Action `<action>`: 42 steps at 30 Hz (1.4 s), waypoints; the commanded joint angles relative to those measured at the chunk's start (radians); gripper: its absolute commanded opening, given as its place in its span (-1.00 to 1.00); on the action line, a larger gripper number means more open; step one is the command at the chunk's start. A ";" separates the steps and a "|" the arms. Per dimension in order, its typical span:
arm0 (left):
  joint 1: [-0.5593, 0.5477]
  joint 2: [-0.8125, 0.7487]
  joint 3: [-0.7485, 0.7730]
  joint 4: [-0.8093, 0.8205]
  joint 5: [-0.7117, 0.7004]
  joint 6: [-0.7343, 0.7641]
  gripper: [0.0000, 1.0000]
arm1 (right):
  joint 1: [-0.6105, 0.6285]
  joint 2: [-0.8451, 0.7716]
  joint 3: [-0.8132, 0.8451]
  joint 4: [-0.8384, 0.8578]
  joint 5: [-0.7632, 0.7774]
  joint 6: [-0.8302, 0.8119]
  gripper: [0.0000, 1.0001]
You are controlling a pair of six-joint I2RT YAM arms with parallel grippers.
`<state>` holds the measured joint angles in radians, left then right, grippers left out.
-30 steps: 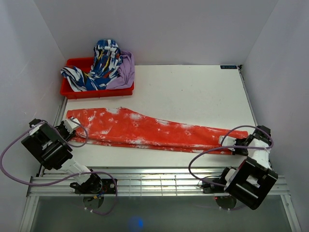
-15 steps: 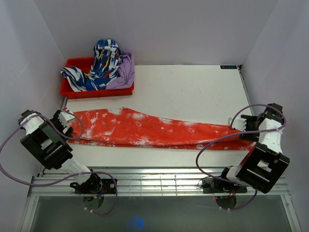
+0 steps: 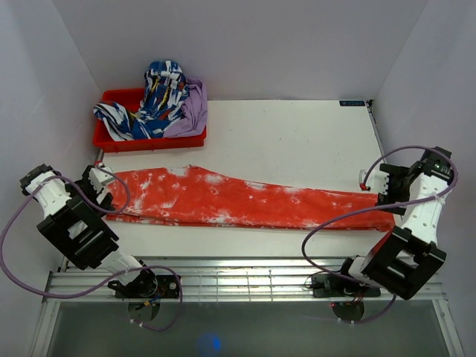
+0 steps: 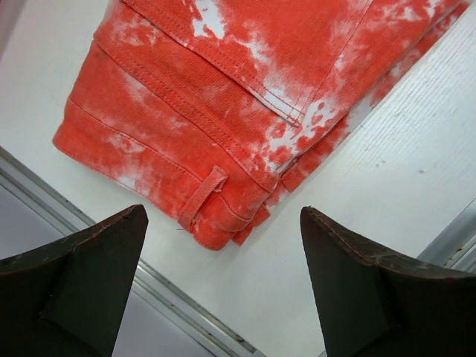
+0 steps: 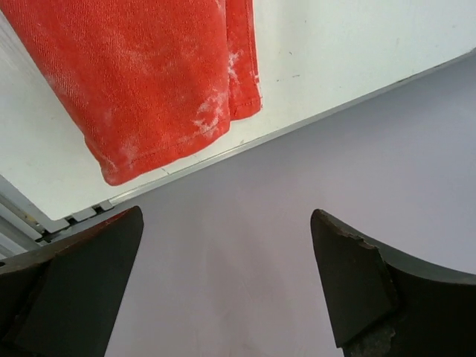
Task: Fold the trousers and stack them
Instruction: Fold the trousers
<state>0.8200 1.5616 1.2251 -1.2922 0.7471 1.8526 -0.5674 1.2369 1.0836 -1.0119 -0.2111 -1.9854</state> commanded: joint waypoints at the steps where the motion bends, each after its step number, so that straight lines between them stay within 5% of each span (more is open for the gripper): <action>1: -0.001 0.015 0.010 -0.016 0.069 -0.102 0.88 | -0.009 0.120 0.159 -0.118 -0.046 0.196 0.83; 6: 0.001 0.054 0.011 0.047 0.147 -0.354 0.80 | -0.119 0.341 0.344 -0.293 -0.222 0.673 0.65; 9: 0.001 0.029 -0.018 0.048 0.184 -0.405 0.81 | -0.192 0.265 0.282 -0.292 -0.321 0.775 0.71; 14: 0.001 -0.032 -0.090 0.062 0.219 -0.391 0.82 | -0.201 0.171 0.124 -0.205 -0.274 1.026 0.53; 21: 0.001 -0.064 -0.088 0.073 0.244 -0.406 0.83 | -0.285 0.268 0.082 -0.175 -0.200 1.387 0.42; 39: 0.001 -0.094 -0.151 0.142 0.229 -0.409 0.86 | -0.321 0.438 0.025 0.010 -0.148 1.573 0.25; 42: 0.001 -0.075 -0.162 0.188 0.221 -0.453 0.86 | -0.321 0.467 0.029 0.022 -0.183 1.582 -0.04</action>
<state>0.8200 1.5085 1.0729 -1.1542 0.9421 1.4368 -0.8768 1.6653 1.0966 -1.0161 -0.3492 -0.4564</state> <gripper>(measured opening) 0.928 0.519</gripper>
